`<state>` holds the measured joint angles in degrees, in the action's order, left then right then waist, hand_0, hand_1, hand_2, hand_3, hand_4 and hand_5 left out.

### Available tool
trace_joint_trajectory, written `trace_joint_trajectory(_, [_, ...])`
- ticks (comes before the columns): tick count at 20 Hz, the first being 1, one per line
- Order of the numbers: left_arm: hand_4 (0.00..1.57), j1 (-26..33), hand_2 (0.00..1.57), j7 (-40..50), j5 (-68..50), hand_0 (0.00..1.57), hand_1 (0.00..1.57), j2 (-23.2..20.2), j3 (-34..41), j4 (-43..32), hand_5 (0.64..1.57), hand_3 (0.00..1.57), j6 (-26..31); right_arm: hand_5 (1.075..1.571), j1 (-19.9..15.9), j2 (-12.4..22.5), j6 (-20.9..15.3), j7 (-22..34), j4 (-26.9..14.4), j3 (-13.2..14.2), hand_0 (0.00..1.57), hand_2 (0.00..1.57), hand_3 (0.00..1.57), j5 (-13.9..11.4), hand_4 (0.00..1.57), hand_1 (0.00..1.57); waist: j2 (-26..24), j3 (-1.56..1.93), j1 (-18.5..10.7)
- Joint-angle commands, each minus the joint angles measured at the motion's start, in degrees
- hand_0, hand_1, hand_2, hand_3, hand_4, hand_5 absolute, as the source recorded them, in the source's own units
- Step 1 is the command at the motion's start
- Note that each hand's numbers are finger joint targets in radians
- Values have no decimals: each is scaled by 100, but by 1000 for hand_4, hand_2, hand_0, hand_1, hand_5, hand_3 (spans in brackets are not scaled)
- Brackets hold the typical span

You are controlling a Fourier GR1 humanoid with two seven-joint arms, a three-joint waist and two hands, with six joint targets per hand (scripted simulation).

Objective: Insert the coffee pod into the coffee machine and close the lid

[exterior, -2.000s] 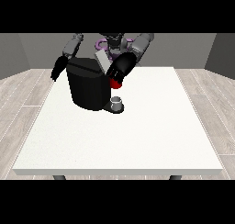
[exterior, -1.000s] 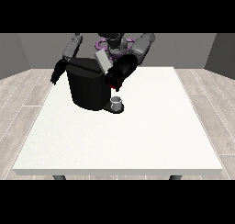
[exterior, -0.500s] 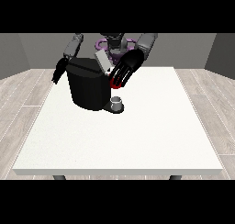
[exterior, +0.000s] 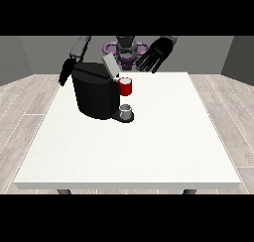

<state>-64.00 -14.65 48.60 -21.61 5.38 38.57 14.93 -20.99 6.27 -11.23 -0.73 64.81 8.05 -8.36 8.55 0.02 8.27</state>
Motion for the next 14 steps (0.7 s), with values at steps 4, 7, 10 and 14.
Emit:
trace_joint_trajectory(4, [418,1210,0,-441,-1654,0,0,1305,1163,10,1571,0,-59,1571,820,-93,-96,-190,-178,32,0,0,0,-33,0,0,-1002,-17,-749])
trace_joint_trajectory(7, [0,1653,0,-497,-2444,0,0,1635,1849,-105,1571,0,18,1571,1030,-21,-78,-186,-135,144,0,0,0,46,0,0,-1356,-20,-932])
trace_joint_trajectory(10, [394,2513,0,-532,-2475,0,0,1883,1759,-129,1571,0,121,1571,1604,-92,-22,-312,-197,146,0,0,0,89,0,0,-2070,-5,-1234])
trace_joint_trajectory(14, [372,3159,0,-570,-2499,0,0,1798,1750,-147,1571,0,168,1571,1654,-232,375,-450,383,-167,0,0,0,210,0,0,-2485,-6,-1039])
